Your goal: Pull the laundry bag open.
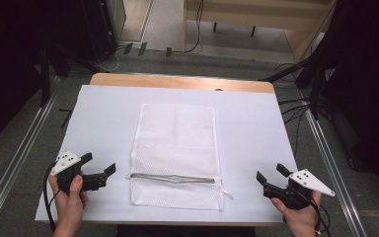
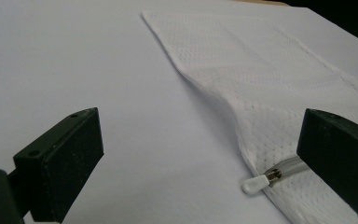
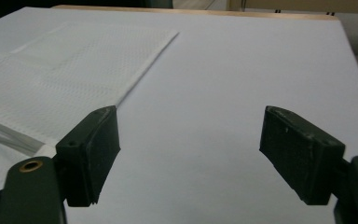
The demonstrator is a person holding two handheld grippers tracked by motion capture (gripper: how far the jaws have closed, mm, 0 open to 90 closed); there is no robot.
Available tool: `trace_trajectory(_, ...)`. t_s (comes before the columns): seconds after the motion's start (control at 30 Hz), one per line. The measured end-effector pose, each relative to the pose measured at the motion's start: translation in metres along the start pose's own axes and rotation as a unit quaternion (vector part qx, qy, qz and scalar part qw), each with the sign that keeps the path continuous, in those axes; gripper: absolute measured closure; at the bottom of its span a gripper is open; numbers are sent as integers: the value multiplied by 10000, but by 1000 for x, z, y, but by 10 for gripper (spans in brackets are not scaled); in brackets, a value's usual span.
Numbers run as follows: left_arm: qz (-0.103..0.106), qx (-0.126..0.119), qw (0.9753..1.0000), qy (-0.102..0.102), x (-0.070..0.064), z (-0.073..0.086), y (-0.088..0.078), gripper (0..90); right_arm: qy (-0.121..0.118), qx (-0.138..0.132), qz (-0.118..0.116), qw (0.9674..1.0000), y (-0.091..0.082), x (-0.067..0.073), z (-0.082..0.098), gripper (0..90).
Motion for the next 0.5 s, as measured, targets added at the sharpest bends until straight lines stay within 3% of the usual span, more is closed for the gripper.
trace_trajectory(0.07, 13, -32, 10000, 30, 2, -2, -2, 6, -20, 6, -27, 10000, -1, -3, 1, 162)
trace_trajectory(0.27, -70, -60, 9999, -70, 10, -3, -6, 0, 110, 131, 238, 9996, -2, -22, 8, 164)
trace_trajectory(0.4, -89, -33, 9999, -99, 11, -3, -5, 0, 147, 148, 263, 9994, -2, -24, 10, 164)
trace_trajectory(0.5, -232, 65, 9997, -7, 11, -1, -2, 0, 138, 164, 269, 9994, -1, -24, 10, 163)
Point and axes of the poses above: each handheld gripper's, and its own axes: y roughly forward along the jaws, z roughly out of its underside, x roughly to its left, the point moved 5 cm from there along y, roughly forward along the jaws, and after that the axes turned 9 degrees about -y, right-handed, at the moved point
